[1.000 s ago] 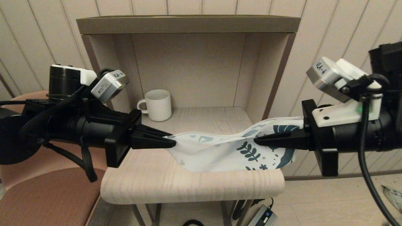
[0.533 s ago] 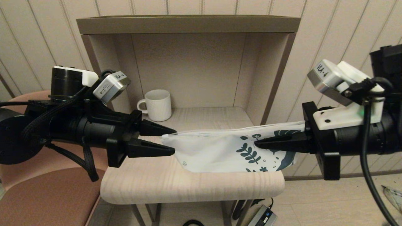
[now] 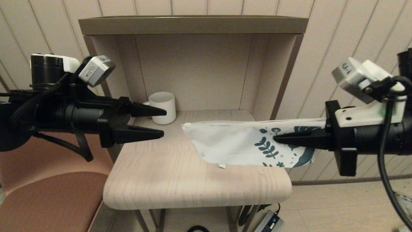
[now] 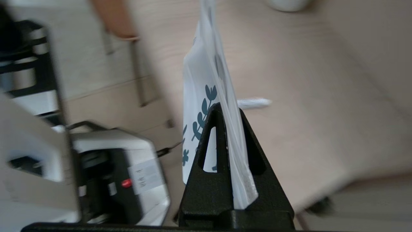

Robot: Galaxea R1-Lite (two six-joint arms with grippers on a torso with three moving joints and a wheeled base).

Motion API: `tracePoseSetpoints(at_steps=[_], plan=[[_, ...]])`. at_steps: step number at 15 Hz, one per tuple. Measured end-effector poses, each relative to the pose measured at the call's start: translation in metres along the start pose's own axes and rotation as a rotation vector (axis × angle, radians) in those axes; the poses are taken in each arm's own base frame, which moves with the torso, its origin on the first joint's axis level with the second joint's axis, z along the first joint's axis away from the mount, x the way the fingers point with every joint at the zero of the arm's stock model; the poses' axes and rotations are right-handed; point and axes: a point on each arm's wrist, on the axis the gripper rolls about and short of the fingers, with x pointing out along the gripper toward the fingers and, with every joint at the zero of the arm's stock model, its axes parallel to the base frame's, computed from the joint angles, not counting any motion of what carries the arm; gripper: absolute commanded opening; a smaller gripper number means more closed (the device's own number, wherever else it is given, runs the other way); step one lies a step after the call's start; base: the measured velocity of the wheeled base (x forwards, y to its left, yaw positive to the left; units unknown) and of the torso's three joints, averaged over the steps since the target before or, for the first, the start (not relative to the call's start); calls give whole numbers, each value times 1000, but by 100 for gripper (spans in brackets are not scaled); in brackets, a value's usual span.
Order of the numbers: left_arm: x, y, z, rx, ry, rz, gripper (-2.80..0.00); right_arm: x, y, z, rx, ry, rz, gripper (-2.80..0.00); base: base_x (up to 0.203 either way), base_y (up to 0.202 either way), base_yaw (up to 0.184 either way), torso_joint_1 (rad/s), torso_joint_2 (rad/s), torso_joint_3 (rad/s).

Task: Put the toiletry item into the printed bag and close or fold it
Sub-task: Pick up the toothpaste

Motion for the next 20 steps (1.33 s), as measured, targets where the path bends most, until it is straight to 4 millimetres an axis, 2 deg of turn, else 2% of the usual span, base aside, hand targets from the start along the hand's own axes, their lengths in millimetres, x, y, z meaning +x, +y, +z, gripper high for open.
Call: tracePoseSetpoints(at_steps=[3, 5, 6, 9, 12, 15, 17, 18, 20], plan=[[2, 16, -9, -35, 39, 113, 0, -26, -9, 0, 10, -22, -94, -280, 0, 0, 0, 0, 0, 0], [14, 23, -20, -69, 83, 167, 0, -43, -10, 3, 35, -59, -118, -280, 0, 0, 0, 0, 0, 0], [22, 23, -25, -87, 109, 188, -280, -50, -9, 6, 44, -78, -126, -280, 0, 0, 0, 0, 0, 0], [50, 15, -34, -144, 185, 249, -280, -65, -6, 10, 41, -104, -161, -280, 0, 0, 0, 0, 0, 0], [85, -2, -25, -243, 192, 272, -280, -75, 0, 14, 46, -123, -185, -280, 0, 0, 0, 0, 0, 0], [120, -16, -23, -276, 212, 382, -280, -81, 4, 17, 63, -138, -198, -280, 0, 0, 0, 0, 0, 0], [137, -22, -23, -286, 219, 441, -280, -84, 5, 17, 62, -141, -209, -280, 0, 0, 0, 0, 0, 0], [143, -24, -24, -278, 227, 483, 0, -85, 5, 17, 61, -144, -210, -280, 0, 0, 0, 0, 0, 0], [158, -27, -28, -250, 226, 563, 0, -87, 6, 16, 66, -147, -204, -280, 0, 0, 0, 0, 0, 0]])
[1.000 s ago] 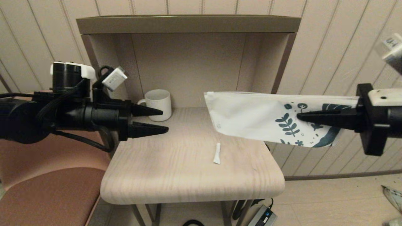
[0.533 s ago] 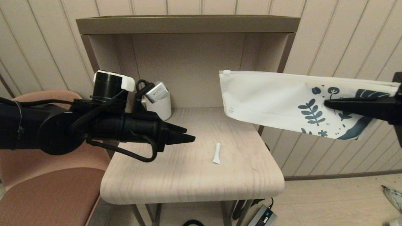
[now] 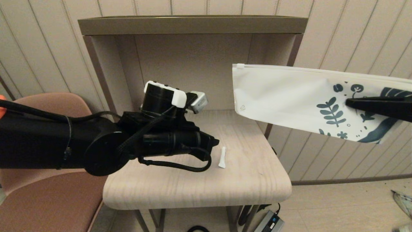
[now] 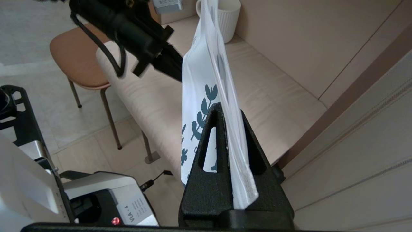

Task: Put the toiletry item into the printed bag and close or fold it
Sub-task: Pick up the toothpaste

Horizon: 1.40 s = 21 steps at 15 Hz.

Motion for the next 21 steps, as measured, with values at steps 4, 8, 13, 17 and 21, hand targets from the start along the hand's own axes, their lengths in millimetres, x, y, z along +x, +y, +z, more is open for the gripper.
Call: tracePoseSetpoints(at_steps=[4, 8, 13, 17, 21], plan=[[26, -16, -9, 6, 9, 134, 0, -3, -1, -3, 9, 1, 0, -280, 0, 0, 0, 0, 0, 0], [48, -22, -27, 25, 62, 196, 0, -5, 0, -6, 13, 3, 2, -280, 0, 0, 0, 0, 0, 0], [59, -23, -38, 46, 98, 204, 0, -10, 0, -7, 15, -8, 11, -280, 0, 0, 0, 0, 0, 0], [61, -24, -42, 48, 106, 201, -280, -12, -1, -11, 28, -5, 15, -280, 0, 0, 0, 0, 0, 0], [60, -25, -41, 48, 108, 190, -280, -12, -2, -12, 30, -4, 14, -280, 0, 0, 0, 0, 0, 0]])
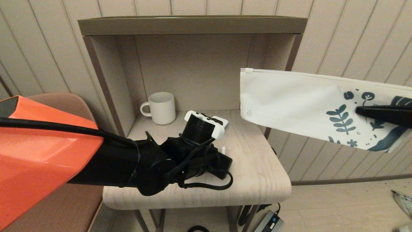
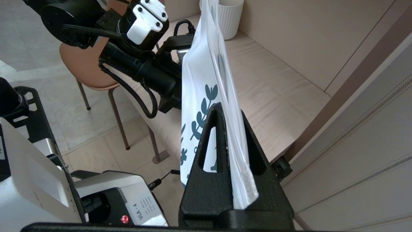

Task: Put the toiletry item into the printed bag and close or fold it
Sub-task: Pick up the toothpaste

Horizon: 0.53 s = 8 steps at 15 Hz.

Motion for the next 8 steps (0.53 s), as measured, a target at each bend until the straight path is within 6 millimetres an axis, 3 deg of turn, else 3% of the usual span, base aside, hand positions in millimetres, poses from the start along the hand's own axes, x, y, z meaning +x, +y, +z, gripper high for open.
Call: tracePoseSetpoints(at_steps=[4, 8], plan=[[-6, -1, 1, -7, -39, -62, -280, 1, 0, -2, 2, 5, 4, -280, 0, 0, 0, 0, 0, 0], [-27, 0, 11, -9, -131, -133, -280, 4, -2, -7, 9, 16, 12, -280, 0, 0, 0, 0, 0, 0]])
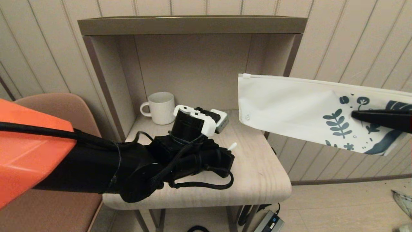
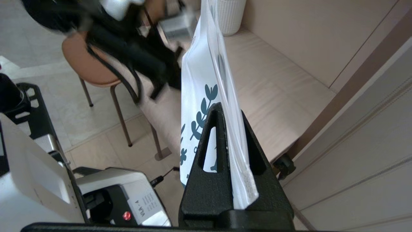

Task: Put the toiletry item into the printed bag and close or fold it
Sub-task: Pick up the toothpaste

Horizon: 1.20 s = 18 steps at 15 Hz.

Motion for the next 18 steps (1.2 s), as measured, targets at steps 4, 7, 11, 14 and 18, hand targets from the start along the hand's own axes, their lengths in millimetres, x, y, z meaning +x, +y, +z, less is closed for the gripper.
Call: tracePoseSetpoints(at_steps=[4, 7, 11, 14, 18], plan=[[-47, 34, 32, -15, -121, -84, -280, 13, -11, -22, -22, 54, 18, -280, 0, 0, 0, 0, 0, 0], [-88, 80, 60, -28, -236, -43, -280, 26, -12, -40, -2, 96, 70, -280, 0, 0, 0, 0, 0, 0], [-129, 102, 78, -16, -293, -105, -280, 49, -1, -41, -100, 110, 119, -280, 0, 0, 0, 0, 0, 0], [-133, 103, 79, -10, -302, -110, -280, 68, 7, -33, -235, 99, 61, -280, 0, 0, 0, 0, 0, 0], [-132, 102, 80, -2, -299, -162, -280, 85, 29, -32, -352, 178, -36, -280, 0, 0, 0, 0, 0, 0]])
